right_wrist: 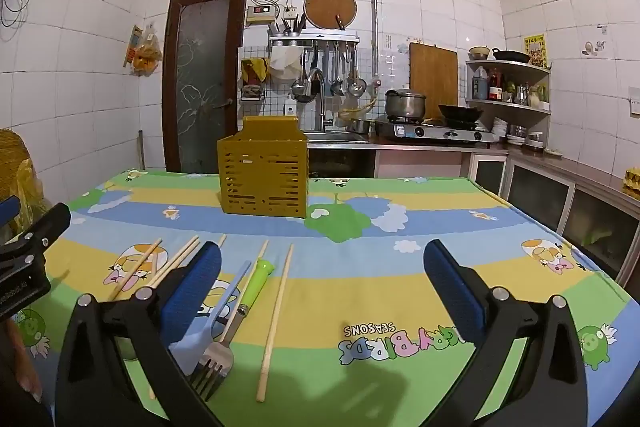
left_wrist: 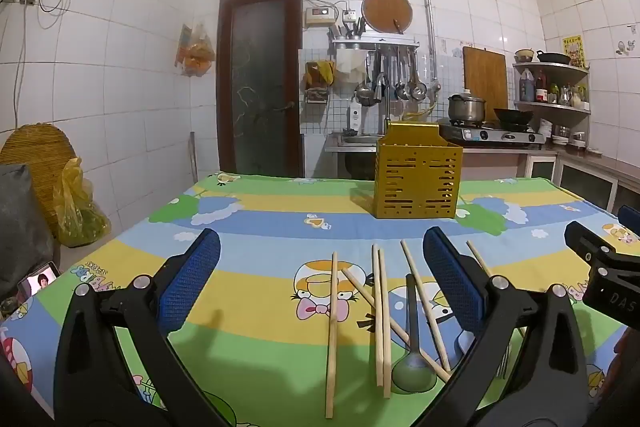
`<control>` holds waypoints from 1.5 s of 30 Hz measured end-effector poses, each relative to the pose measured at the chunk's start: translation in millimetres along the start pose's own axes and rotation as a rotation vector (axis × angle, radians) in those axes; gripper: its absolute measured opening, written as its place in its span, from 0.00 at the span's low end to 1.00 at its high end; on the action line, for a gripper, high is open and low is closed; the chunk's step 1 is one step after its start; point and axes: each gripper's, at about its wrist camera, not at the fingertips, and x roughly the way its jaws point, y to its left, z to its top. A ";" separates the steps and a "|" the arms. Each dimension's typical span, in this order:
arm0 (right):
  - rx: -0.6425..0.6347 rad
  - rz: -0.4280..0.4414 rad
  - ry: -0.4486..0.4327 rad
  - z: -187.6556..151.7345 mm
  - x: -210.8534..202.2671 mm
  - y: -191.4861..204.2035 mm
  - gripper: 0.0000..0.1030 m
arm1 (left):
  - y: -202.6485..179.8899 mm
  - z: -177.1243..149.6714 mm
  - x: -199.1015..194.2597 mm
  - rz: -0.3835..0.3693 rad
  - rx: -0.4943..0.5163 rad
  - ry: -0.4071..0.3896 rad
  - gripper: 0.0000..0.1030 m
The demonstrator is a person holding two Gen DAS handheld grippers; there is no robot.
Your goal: Organize utensils
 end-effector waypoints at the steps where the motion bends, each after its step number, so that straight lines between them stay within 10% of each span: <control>1: -0.007 -0.002 0.000 0.0 -0.1 0.3 0.96 | 0.1 0.0 -0.1 0.001 0.001 -0.003 0.95; 45: 0.002 -0.005 -0.020 -1.0 -2.0 -1.4 0.96 | -0.2 0.0 -1.0 0.004 0.007 -0.014 0.95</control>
